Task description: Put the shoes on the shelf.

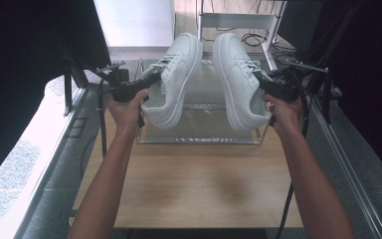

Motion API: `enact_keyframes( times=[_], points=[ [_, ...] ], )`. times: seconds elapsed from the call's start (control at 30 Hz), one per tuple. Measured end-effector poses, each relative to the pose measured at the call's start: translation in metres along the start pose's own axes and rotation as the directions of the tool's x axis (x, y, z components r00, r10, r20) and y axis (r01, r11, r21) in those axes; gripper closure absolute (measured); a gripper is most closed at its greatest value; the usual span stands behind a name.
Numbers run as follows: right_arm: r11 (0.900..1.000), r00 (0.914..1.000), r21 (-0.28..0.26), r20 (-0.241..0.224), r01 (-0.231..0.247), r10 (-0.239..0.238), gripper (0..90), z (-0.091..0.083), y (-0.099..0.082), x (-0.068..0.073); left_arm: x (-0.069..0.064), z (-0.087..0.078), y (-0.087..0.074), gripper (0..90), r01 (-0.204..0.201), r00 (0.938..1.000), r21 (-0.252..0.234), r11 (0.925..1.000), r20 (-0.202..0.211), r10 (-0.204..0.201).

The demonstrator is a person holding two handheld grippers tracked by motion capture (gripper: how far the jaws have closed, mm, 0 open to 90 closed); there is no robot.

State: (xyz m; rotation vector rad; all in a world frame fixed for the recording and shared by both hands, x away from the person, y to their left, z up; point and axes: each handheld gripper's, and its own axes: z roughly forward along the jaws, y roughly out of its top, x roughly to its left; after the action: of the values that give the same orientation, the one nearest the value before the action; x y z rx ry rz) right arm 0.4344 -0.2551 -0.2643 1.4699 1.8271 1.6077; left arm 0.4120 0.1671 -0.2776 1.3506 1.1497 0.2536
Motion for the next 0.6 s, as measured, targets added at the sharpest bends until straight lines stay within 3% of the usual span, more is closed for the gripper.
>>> enact_keyframes(
  times=[0.6],
  points=[
    [0.9996, 0.9981, 0.023, 0.059, -0.016, 0.015, 86.5, 0.024, 0.019, 0.0, 0.005, 0.02, 0.013, 82.9, 0.014, 0.999, 0.017, 0.9998, -0.042, -0.013]
  ],
)
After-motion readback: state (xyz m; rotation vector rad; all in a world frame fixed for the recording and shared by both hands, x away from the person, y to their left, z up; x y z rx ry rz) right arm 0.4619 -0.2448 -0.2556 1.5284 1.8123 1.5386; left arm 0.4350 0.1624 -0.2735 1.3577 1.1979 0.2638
